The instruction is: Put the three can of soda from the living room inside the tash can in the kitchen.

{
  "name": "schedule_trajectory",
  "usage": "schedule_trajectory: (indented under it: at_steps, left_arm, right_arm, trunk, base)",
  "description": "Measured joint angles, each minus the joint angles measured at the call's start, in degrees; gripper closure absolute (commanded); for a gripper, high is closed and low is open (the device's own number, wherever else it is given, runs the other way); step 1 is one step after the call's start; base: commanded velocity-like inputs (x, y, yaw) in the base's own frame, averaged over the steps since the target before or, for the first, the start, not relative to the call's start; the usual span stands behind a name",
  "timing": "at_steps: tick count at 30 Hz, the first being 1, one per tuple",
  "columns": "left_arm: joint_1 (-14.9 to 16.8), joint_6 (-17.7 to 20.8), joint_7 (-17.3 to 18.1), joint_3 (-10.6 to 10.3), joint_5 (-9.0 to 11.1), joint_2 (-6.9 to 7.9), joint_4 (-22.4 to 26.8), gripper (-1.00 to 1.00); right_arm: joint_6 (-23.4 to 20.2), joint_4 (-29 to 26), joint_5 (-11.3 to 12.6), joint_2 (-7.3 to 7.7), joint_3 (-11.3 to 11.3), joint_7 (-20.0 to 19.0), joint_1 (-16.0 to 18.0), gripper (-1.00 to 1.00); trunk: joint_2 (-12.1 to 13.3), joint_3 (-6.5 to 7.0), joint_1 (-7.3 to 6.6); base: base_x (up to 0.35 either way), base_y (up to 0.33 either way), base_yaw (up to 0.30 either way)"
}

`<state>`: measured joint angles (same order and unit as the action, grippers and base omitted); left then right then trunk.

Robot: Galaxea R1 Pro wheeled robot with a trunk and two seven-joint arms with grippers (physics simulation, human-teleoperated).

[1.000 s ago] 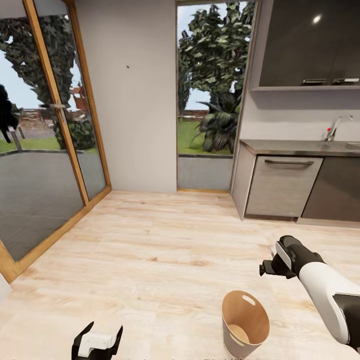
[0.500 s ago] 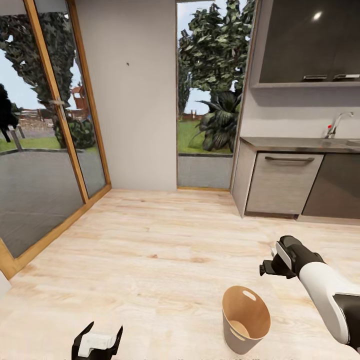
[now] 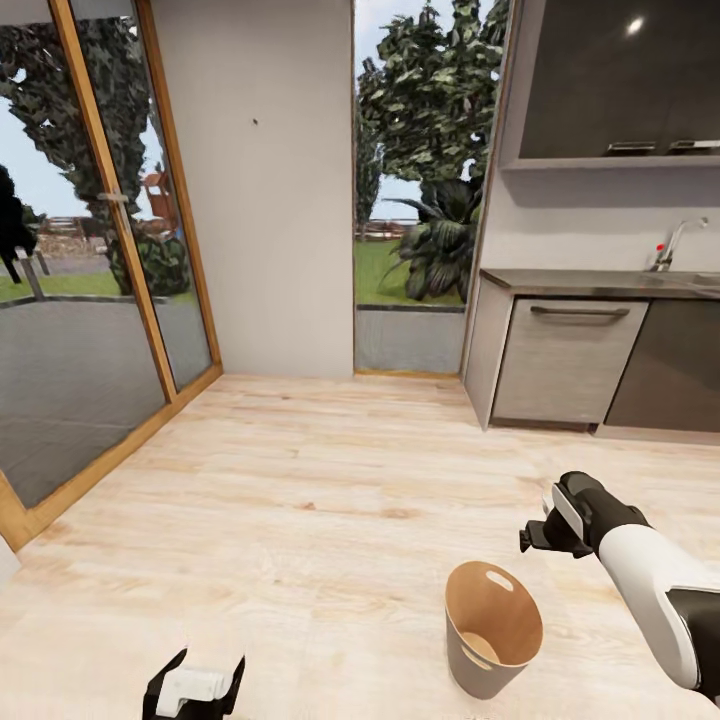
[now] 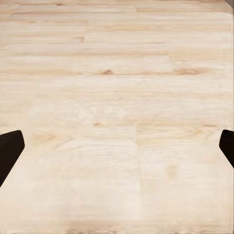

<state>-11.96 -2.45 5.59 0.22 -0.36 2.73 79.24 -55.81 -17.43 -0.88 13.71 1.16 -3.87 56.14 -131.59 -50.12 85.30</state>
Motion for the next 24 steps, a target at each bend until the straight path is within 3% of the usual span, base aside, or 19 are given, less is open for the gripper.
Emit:
schedule_trajectory:
  at_steps: [7,14,16,19,20,24]
  left_arm:
    - [2.17,3.54,-0.78,0.06,0.43,0.07,-0.37,-1.0]
    - [15.57,15.61,-2.26,0.04,0.09,0.16,-0.7,-1.0]
    - [18.57,17.12,-2.32,0.04,0.03,0.13,-0.86,-1.0]
    - [21.83,19.44,-2.33,0.04,0.08,0.11,-0.98,-1.0]
    - [23.55,22.24,-2.35,-0.05,0.1,0.08,-1.09,-1.0]
    - [24.85,24.51,-2.42,-0.01,0.12,-0.07,-2.59,-1.0]
  right_arm:
    - [0.0,0.0,0.0,0.02,-0.01,0.0,-0.06,-1.0]
    - [0.0,0.03,-0.01,-0.06,-0.02,0.0,-0.07,-1.0]
    - [0.0,0.03,-0.01,-0.06,-0.02,0.0,-0.07,-1.0]
    - [0.0,0.03,-0.01,-0.01,-0.02,0.0,-0.07,-1.0]
    - [0.0,0.03,-0.02,0.07,-0.02,0.0,-0.07,-1.0]
    - [0.0,0.03,0.0,0.09,-0.02,0.0,-0.07,-1.0]
  trunk:
    - [-2.81,-1.25,1.54]
    - [-5.61,-2.5,3.08]
    - [-6.42,-2.87,3.51]
    - [-7.62,-3.41,4.17]
    - [-8.02,-3.59,4.39]
    - [-9.62,-4.31,5.27]
  base:
    - [0.0,0.0,0.0]
    - [0.0,0.0,0.0]
    - [0.0,0.0,0.0]
    - [0.0,0.0,0.0]
    - [0.0,0.0,0.0]
    - [0.0,0.0,0.0]
